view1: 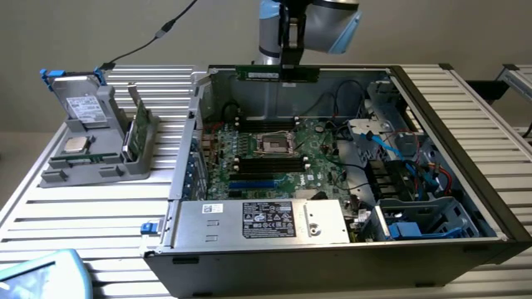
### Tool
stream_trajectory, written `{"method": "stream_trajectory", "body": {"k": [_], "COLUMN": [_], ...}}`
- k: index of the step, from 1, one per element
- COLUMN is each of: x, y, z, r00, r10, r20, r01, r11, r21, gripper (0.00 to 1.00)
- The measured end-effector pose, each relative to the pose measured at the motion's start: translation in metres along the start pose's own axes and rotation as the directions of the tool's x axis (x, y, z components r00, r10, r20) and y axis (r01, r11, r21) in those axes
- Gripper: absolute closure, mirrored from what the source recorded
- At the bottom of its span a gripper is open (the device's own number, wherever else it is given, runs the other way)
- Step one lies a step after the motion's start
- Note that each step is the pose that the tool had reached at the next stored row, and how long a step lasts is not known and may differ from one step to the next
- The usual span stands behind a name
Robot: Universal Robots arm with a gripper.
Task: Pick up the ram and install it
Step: 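Pick up the ram and move it above insertion slot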
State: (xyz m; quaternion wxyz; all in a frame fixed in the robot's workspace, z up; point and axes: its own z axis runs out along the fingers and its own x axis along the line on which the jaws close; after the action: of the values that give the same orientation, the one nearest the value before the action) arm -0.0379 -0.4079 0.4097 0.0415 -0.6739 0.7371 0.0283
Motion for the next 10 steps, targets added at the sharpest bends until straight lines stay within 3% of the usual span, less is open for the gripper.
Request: {"method": "stream_trajectory", "body": {"k": [4,6,10], "x": [0.0,0.0,0.0], "y": [-0.0004,-0.0038,-0.0187], "z": [0.0021,0.0036,0.0077], "r00": [0.9999,0.9999,0.9999], "r10": [0.011,0.012,0.013], "r20": [-0.0036,-0.0045,-0.0061], "r01": [-0.012,-0.013,-0.013], "r11": [0.9995,0.9992,0.9987], "r21": [-0.0296,-0.0379,-0.0495], "gripper": [0.86,0.86,0.86]}}
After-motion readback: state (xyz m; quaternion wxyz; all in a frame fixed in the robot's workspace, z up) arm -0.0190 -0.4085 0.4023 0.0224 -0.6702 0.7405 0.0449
